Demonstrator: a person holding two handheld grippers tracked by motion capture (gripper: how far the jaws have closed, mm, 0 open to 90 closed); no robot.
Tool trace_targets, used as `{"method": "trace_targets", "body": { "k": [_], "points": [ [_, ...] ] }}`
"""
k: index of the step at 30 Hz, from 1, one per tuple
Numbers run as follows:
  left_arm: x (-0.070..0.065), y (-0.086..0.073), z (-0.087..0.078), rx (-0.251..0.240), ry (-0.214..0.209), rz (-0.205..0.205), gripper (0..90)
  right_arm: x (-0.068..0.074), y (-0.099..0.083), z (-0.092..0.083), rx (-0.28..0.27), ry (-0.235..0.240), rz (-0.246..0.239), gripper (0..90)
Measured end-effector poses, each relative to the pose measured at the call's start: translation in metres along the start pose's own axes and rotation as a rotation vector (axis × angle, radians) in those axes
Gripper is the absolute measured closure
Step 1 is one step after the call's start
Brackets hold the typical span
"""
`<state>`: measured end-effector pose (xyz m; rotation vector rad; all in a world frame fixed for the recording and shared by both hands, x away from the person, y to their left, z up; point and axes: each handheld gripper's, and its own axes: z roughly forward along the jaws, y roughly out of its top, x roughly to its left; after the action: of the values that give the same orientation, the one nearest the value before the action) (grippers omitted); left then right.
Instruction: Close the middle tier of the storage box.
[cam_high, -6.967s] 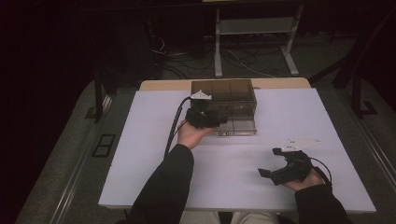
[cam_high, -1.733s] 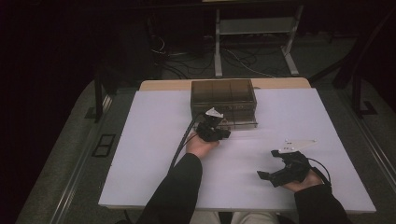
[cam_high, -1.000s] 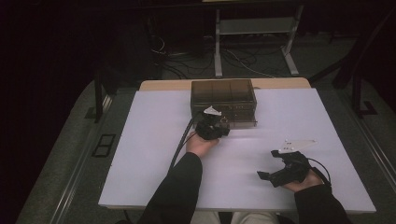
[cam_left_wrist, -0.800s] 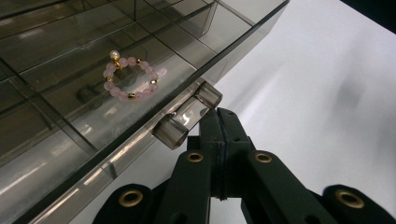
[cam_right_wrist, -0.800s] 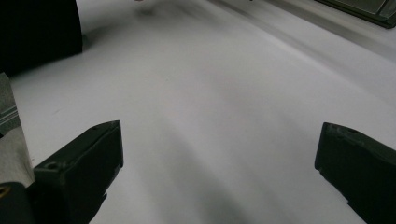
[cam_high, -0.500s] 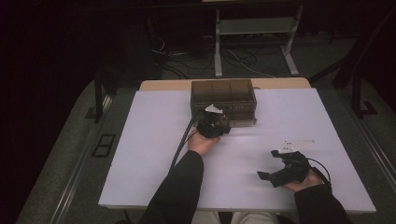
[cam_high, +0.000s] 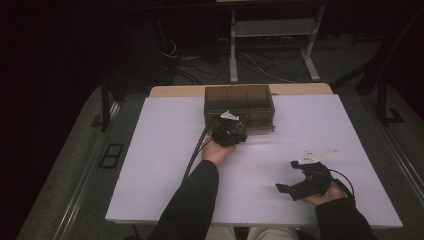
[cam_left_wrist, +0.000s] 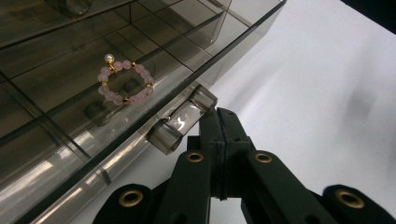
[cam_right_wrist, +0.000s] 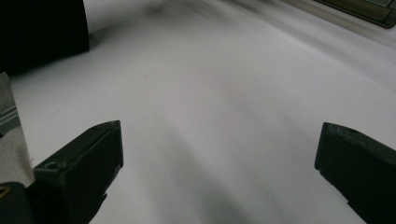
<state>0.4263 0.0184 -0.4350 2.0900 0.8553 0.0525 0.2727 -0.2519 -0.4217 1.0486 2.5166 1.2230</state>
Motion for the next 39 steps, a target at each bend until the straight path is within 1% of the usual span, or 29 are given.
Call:
{"method": "trace_targets", "body": {
  "k": [1,4,11,12,17,19,20,21,23,24,29,32,33,34,39],
  "points": [
    [0.001,0.000,0.001,-0.005,0.001,-0.007,89.3,0.000,0.000,0.000,0.001,0.001,0.000,0.5],
    [0.003,-0.001,0.001,-0.006,0.001,-0.006,89.3,0.000,0.000,0.000,0.001,0.000,0.000,0.5],
    [0.005,0.000,0.003,-0.020,0.008,-0.024,89.3,0.000,0.000,0.000,0.001,0.000,0.000,0.5],
    [0.005,0.000,0.003,-0.017,0.011,-0.021,89.3,0.000,0.000,0.000,0.002,-0.001,0.002,0.5],
    [0.005,0.000,0.005,-0.037,0.017,-0.044,89.3,0.001,0.000,0.001,0.005,-0.001,0.000,0.5],
    [0.005,0.000,0.005,-0.038,0.020,-0.045,89.3,0.001,0.000,0.001,0.006,-0.001,0.000,0.5],
    [0.007,0.001,0.005,-0.042,0.026,-0.048,89.3,0.000,0.000,0.001,0.006,-0.001,0.000,0.5],
    [0.007,0.001,0.005,-0.048,0.027,-0.056,89.3,0.000,0.000,0.001,0.006,-0.002,0.000,0.5],
    [0.008,0.000,0.005,-0.049,0.028,-0.059,89.3,0.000,0.000,0.001,0.007,-0.001,-0.003,0.5],
    [0.009,0.000,0.006,-0.058,0.033,-0.068,89.3,0.000,0.000,0.001,0.008,-0.001,-0.004,0.5],
    [0.010,0.000,0.007,-0.068,0.039,-0.081,89.3,0.001,0.000,0.001,0.009,-0.001,-0.004,0.5],
    [0.010,0.000,0.007,-0.073,0.043,-0.082,89.3,0.001,0.000,0.001,0.009,-0.001,-0.005,0.5],
    [0.011,0.000,0.007,-0.081,0.044,-0.095,89.3,0.001,0.000,0.001,0.008,-0.001,-0.005,0.5],
    [0.011,0.000,0.008,-0.086,0.045,-0.100,89.3,0.001,0.000,0.001,0.009,-0.001,-0.005,0.5],
    [0.013,0.000,0.009,-0.092,0.049,-0.112,89.3,0.001,0.000,0.001,0.008,-0.001,-0.005,0.5]
  ]
}}
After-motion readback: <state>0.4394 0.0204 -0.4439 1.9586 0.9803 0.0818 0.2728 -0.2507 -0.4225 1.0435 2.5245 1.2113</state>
